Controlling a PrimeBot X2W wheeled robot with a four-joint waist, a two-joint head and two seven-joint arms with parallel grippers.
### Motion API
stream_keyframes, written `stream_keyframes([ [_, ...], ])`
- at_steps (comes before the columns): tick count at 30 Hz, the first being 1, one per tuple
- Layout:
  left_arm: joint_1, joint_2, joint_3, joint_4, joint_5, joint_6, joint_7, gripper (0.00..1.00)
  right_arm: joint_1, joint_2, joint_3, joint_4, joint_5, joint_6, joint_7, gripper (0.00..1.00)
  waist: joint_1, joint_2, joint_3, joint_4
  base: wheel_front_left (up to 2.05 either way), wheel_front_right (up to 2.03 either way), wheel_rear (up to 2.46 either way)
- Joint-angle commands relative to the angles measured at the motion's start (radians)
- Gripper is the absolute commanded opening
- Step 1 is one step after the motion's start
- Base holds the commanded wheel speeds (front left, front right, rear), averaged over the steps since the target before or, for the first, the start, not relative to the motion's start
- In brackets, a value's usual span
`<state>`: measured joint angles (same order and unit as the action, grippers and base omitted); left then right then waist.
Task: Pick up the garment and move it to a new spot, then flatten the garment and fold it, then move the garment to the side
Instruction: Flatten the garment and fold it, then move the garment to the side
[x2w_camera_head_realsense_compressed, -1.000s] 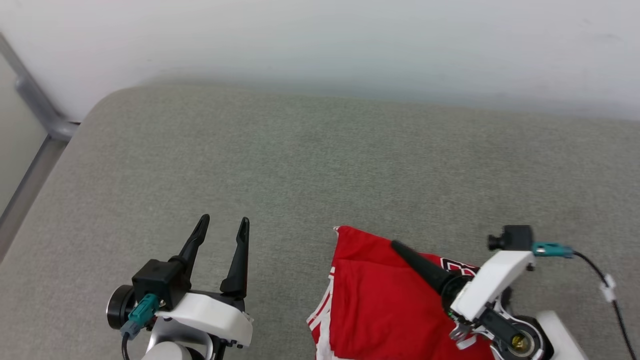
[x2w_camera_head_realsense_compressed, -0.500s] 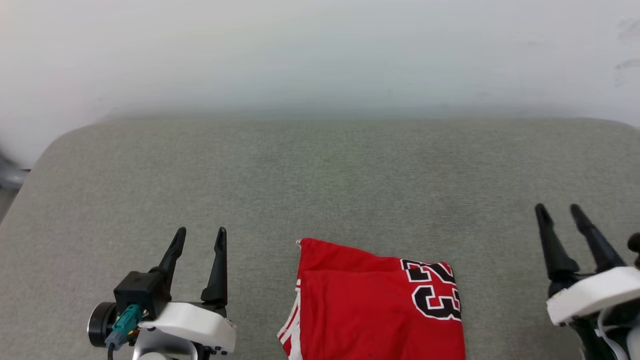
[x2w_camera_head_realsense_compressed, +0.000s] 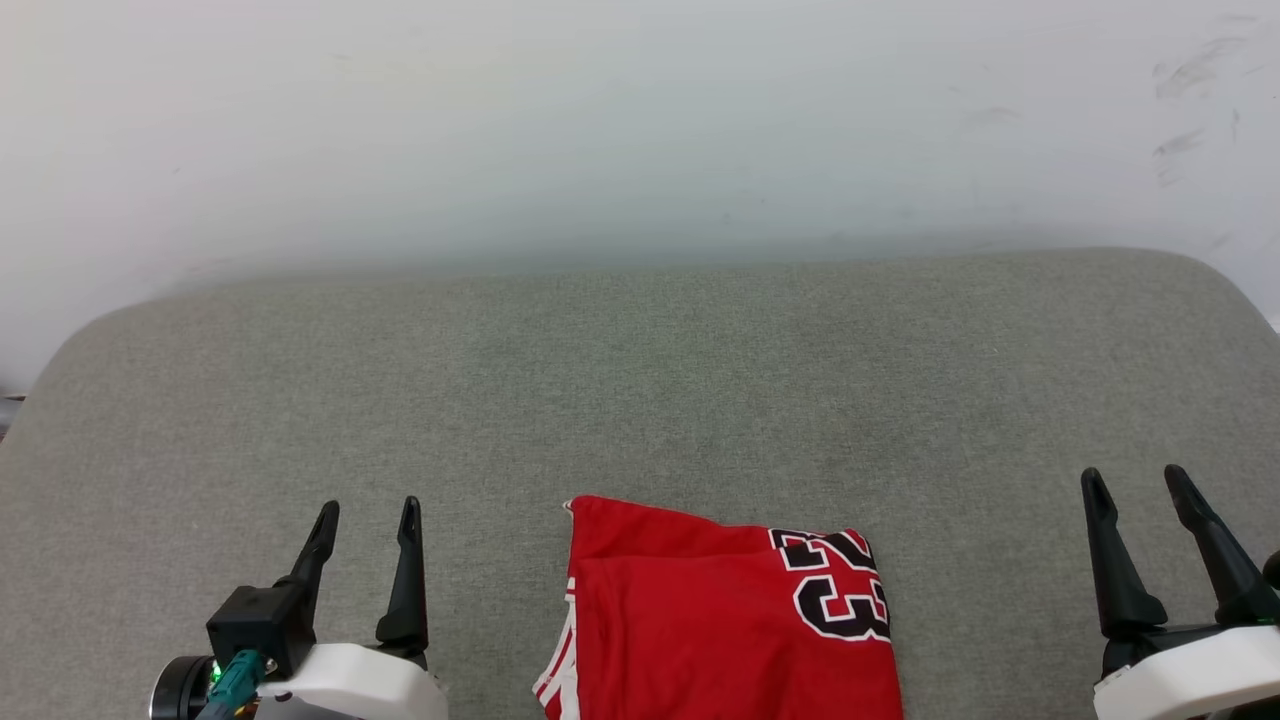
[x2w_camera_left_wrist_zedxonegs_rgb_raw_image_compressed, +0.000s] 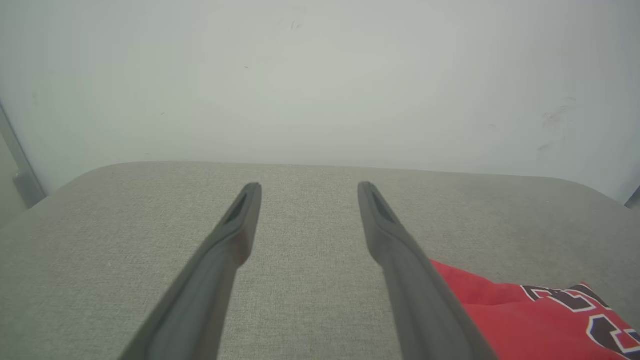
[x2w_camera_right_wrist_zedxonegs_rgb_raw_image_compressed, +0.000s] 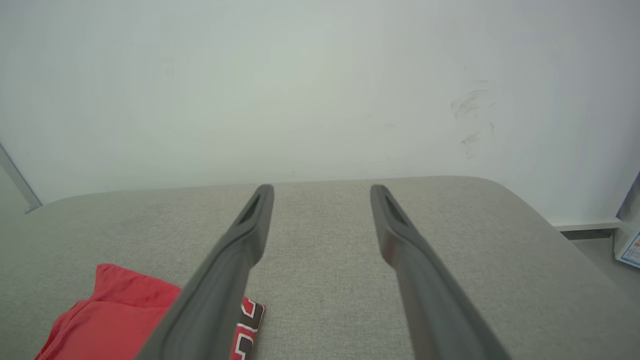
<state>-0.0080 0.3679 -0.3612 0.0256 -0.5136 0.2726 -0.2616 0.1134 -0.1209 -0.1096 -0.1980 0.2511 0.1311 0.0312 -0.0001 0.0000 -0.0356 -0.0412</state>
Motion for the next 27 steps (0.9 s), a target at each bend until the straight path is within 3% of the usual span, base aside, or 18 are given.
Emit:
stream_keyframes([
  [1,0.011,-0.006,0.006,0.003,0.007,-0.005,-0.004,1.0,0.014,0.009,-0.005,-0.014,0.0,-0.001,0.003,1.0,0.0001,0.0,-0.001,0.0,0.0,0.0,0.0],
  [14,-0.031,-0.038,0.026,0.017,0.037,-0.044,-0.004,1.0,0.028,0.032,-0.062,0.014,0.054,-0.001,0.106,1.0,0.0001,0.0,0.03,0.031,0.0,0.0,0.0],
  [20,-0.078,-0.058,0.03,-0.011,0.07,-0.064,-0.004,1.0,-0.008,0.004,-0.051,0.128,0.205,-0.001,0.282,1.0,0.0001,0.0,0.105,0.081,0.0,0.0,0.0],
  [27,-0.13,-0.093,0.041,-0.027,0.104,-0.095,-0.004,1.0,-0.082,-0.031,0.033,0.25,0.332,-0.001,0.451,1.0,0.0001,0.0,0.195,0.138,0.0,0.0,0.0],
])
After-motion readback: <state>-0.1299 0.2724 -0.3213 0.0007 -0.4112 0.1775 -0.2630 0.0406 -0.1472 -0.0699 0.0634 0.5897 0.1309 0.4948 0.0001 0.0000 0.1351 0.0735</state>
